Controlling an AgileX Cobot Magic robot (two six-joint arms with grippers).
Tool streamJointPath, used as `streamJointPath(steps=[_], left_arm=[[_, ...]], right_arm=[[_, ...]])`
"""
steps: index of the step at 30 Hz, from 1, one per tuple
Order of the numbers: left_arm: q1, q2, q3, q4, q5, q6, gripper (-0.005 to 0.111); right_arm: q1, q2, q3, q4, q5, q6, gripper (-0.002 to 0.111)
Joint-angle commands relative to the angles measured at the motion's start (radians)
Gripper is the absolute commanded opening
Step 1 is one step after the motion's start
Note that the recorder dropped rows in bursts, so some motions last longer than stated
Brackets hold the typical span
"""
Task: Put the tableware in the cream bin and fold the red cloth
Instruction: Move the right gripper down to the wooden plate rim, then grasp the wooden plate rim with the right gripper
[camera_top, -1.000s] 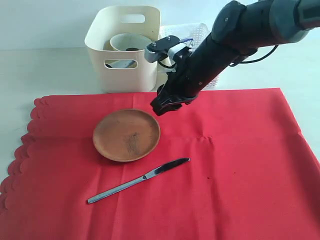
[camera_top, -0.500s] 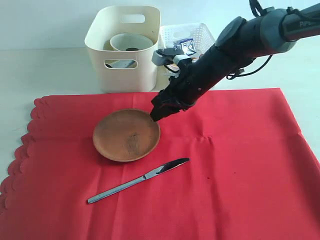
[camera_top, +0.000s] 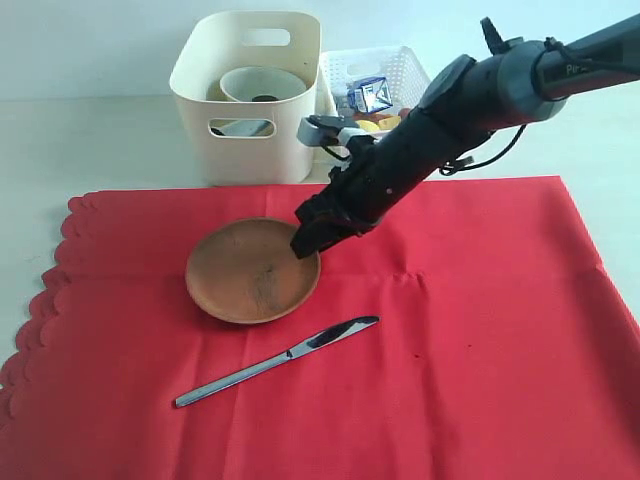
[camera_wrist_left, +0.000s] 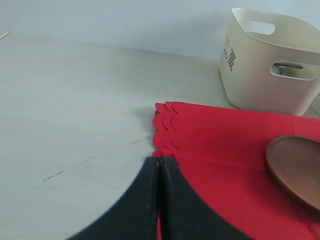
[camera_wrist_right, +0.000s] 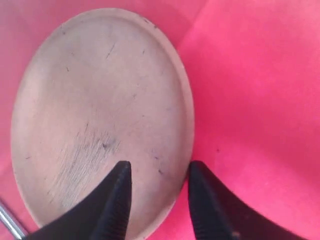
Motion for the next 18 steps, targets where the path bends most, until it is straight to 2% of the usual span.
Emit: streamJointPath(steps=[1, 16, 17, 18], left_arm=[[0.002, -0.006, 0.003, -0.007, -0.005, 0.003, 0.000], [0.002, -0.006, 0.003, -0.007, -0.005, 0.003, 0.000], [0.002, -0.006, 0.003, -0.007, -0.005, 0.003, 0.000], [0.002, -0.006, 0.003, -0.007, -0.005, 0.003, 0.000]], right_arm=[[-0.003, 0.012, -0.008, 0.012, -0.003, 0.000, 0.037], [-0.003, 0.032, -0.008, 0.008, -0.007, 0.000, 0.033], [-0.003, 0.034, -0.010, 0.008, -0.010, 0.000, 0.031], [-0.003, 0.034, -0.010, 0.008, -0.017, -0.002, 0.023]])
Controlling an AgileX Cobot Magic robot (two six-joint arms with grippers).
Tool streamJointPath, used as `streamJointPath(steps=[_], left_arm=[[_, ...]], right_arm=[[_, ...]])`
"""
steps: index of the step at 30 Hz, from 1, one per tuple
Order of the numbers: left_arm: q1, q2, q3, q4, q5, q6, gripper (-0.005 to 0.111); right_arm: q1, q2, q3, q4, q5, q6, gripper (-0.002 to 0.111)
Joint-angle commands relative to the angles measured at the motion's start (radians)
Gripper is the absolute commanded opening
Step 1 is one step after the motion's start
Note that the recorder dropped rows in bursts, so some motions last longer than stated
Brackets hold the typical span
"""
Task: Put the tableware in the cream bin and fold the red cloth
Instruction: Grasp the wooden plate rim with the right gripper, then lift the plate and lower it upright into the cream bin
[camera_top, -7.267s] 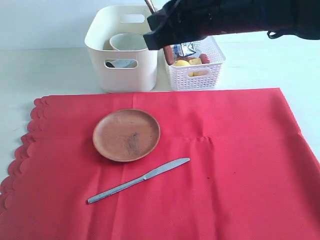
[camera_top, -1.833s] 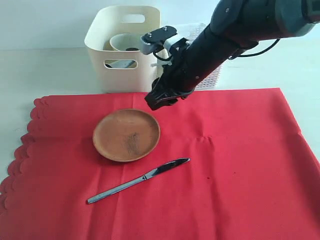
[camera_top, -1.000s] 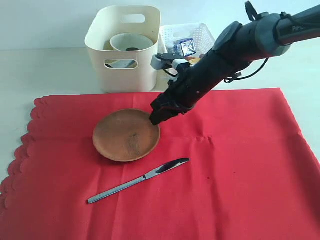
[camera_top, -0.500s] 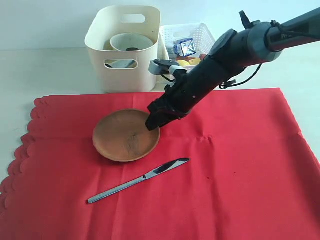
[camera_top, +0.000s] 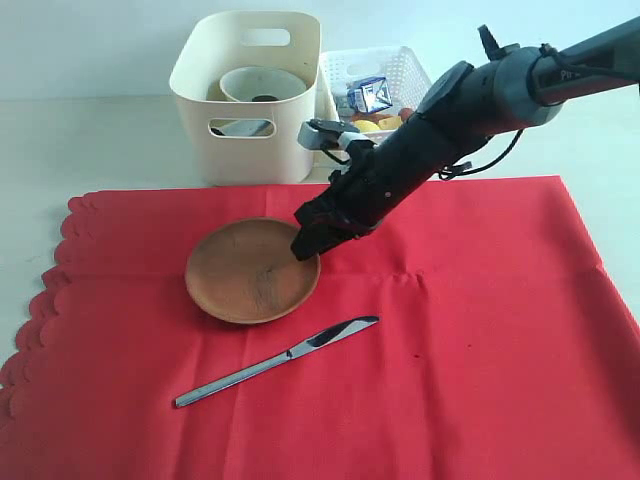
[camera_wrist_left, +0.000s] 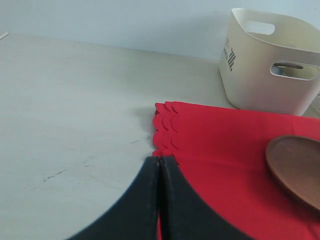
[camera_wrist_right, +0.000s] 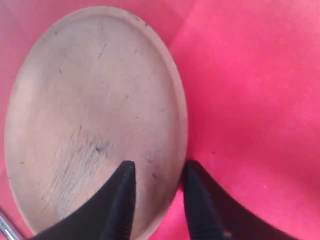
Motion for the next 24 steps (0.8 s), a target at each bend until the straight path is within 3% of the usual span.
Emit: streamJointPath(steps=[1, 4, 11, 24], left_arm=[[0.002, -0.006, 0.003, -0.007, -0.005, 0.003, 0.000], [0.002, -0.006, 0.003, -0.007, -0.005, 0.003, 0.000], [0.002, -0.006, 0.003, -0.007, -0.005, 0.003, 0.000], [0.002, -0.006, 0.003, -0.007, -0.005, 0.003, 0.000]], right_arm=[[-0.003, 0.015, -0.006, -0.005, -0.019, -0.006, 0.017], [-0.003, 0.015, -0.006, -0.005, -0.048, -0.028, 0.000], [-0.003, -0.019, -0.006, -0.005, -0.072, -0.031, 0.000], [-0.003, -0.152, -0.006, 0.002, 0.058, 0.024, 0.000]])
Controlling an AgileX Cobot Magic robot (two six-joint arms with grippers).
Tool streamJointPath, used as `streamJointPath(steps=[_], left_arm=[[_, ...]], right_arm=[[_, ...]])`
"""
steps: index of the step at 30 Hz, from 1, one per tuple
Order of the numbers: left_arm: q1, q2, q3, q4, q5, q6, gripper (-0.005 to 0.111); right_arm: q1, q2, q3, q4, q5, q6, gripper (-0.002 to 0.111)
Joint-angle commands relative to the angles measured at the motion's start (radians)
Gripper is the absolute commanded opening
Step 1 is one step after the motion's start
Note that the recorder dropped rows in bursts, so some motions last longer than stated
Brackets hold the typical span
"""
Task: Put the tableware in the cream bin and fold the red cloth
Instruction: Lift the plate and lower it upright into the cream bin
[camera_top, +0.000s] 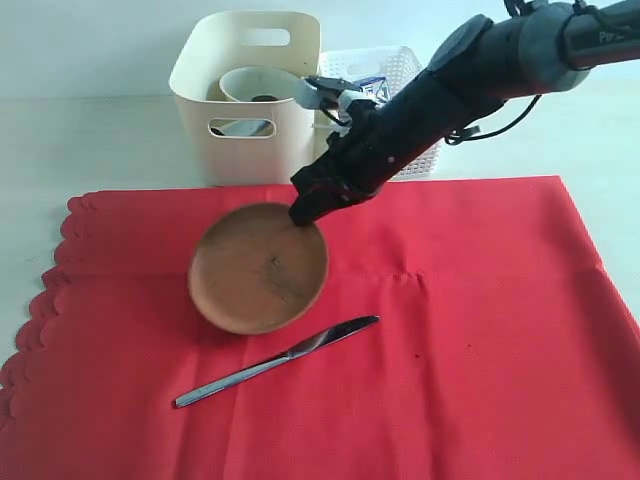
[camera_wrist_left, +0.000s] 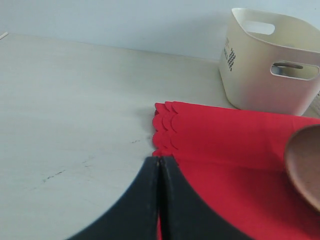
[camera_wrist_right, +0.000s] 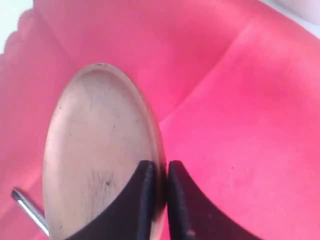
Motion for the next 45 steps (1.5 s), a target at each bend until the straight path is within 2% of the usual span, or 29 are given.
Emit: streamJointPath(steps=[1, 12, 17, 24, 45], left_arm=[[0.002, -0.006, 0.003, -0.007, -0.005, 0.003, 0.000], [0.002, -0.006, 0.003, -0.007, -0.005, 0.003, 0.000], [0.002, -0.006, 0.003, -0.007, -0.005, 0.003, 0.000], [0.002, -0.006, 0.003, -0.007, -0.005, 0.003, 0.000], [0.002, -0.006, 0.003, -0.007, -0.005, 0.003, 0.000]], right_arm=[[-0.003, -0.065, -0.002, 0.006, 0.048, 0.021, 0.000], [-0.003, -0.218, -0.029, -0.003, 0.042, 0.131, 0.000], [-0.003, -0.220, -0.201, -0.041, 0.043, 0.250, 0.000], [-0.003, -0.218, -0.329, -0.103, 0.022, 0.347, 0.000], [-0.003, -0.024, -0.581, -0.161, -0.186, 0.461, 0.000]])
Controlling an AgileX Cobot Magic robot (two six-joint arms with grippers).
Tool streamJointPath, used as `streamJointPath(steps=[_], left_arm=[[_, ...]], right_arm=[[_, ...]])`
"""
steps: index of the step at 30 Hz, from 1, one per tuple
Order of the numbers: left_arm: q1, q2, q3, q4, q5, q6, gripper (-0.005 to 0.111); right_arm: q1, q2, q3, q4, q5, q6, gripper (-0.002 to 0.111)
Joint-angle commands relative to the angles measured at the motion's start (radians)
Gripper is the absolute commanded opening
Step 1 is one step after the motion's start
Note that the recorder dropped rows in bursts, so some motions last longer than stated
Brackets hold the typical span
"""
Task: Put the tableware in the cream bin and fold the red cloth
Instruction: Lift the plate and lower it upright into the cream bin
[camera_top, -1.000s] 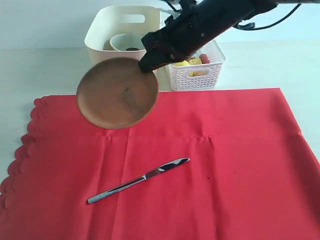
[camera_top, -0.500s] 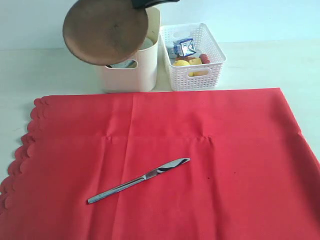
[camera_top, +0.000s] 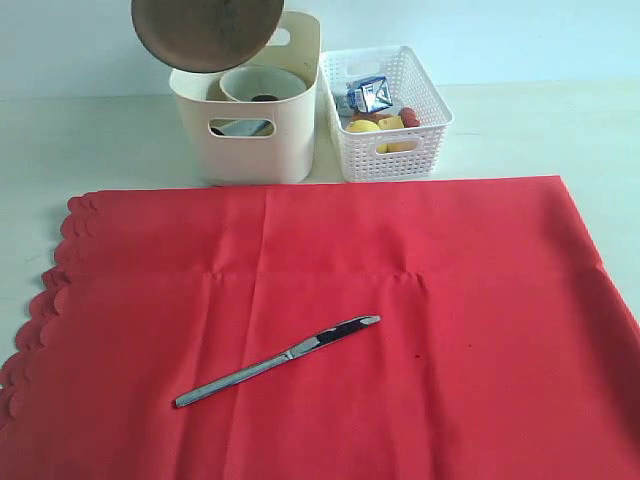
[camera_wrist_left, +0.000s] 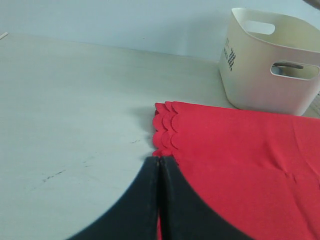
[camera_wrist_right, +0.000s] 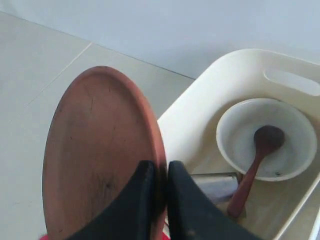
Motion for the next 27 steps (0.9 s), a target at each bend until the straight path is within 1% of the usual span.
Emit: streamJointPath(steps=[1, 13, 21, 27], left_arm=[[0.002, -0.006, 0.003, -0.007, -0.005, 0.003, 0.000], [0.002, -0.006, 0.003, -0.007, -0.005, 0.003, 0.000], [0.002, -0.006, 0.003, -0.007, -0.005, 0.003, 0.000], [0.002, -0.006, 0.003, -0.007, -0.005, 0.003, 0.000]], right_arm=[[-0.003, 0.051, -0.048, -0.005, -0.056, 0.009, 0.000], [-0.049, 0.136, -0.073, -0.020, -0.172, 0.031, 0.000], [-0.051, 0.192, -0.073, -0.016, -0.259, 0.031, 0.000], [-0.051, 0.228, -0.075, 0.005, -0.286, 0.031, 0.000]])
